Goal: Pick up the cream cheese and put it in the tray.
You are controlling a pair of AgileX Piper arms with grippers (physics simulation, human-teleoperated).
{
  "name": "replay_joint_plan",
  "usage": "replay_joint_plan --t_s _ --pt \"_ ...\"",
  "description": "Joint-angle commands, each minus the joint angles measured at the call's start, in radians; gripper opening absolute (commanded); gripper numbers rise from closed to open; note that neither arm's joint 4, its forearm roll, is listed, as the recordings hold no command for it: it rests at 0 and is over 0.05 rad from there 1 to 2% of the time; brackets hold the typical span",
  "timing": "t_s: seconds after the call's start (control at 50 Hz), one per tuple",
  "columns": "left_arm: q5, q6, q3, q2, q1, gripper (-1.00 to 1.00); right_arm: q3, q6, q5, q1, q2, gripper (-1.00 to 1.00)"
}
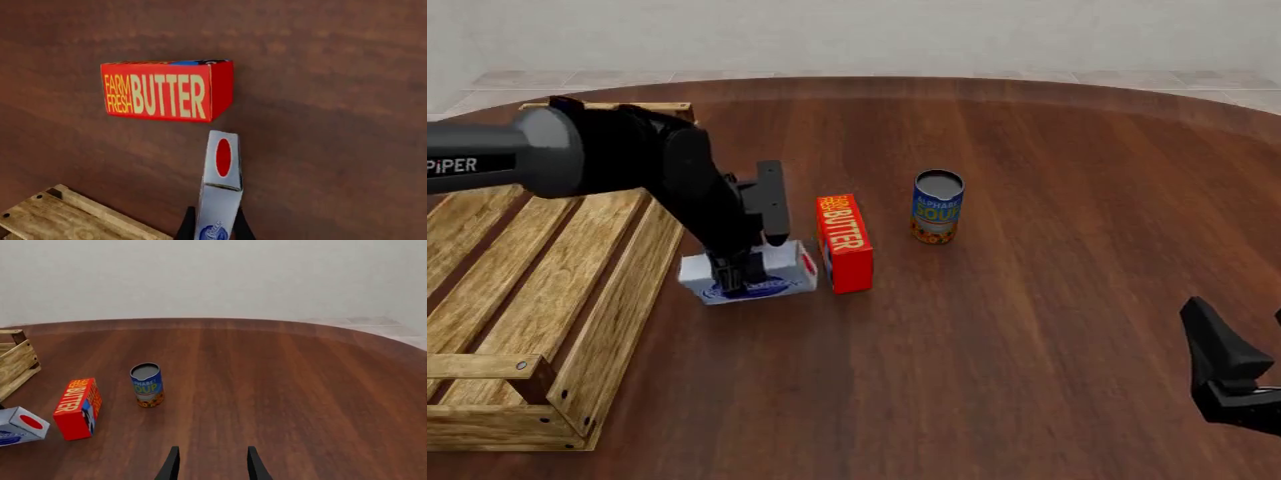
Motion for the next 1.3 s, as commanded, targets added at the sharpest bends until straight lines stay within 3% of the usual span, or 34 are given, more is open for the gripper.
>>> replay_joint_plan --t_s 0.02,0.42,0.64,0.78,0.86,1.1,1.14,1.24,1.3 --pt "0.054 -0.001 0.01 -0.057 -0.024 -1.0 0.0 0.0 0.005 -0.002 -0.008 1.0" --pt "0.053 0.02 0.079 -0.184 -0.096 -1.0 0.0 0.004 0.006 -0.005 -0.01 1.0" --pt "0.116 0.031 0.112 -0.258 -0.123 -1.0 0.0 0.004 0.0 0.0 0.001 1.0" --pt "0.163 0.017 0.037 -0.298 -0.153 -1.0 0.0 0.004 0.003 0.003 -0.005 1.0" --pt "0.212 -0.075 -0.05 -0.331 -0.232 -1.0 0.0 0.004 0.0 0.003 0.0 1.0" --pt "0.341 -0.219 -0.307 -0.315 -0.236 -1.0 0.0 0.005 0.003 0.0 -0.005 1.0" --pt "0.374 -0.242 -0.361 -0.291 -0.204 -1.0 0.0 0.005 0.004 -0.001 -0.007 1.0" --pt "0.373 -0.235 -0.375 -0.278 -0.142 -1.0 0.0 0.006 0.007 -0.001 -0.012 1.0" --pt "0.385 -0.286 -0.413 -0.236 -0.079 -1.0 0.0 0.007 0.008 -0.004 -0.013 1.0"
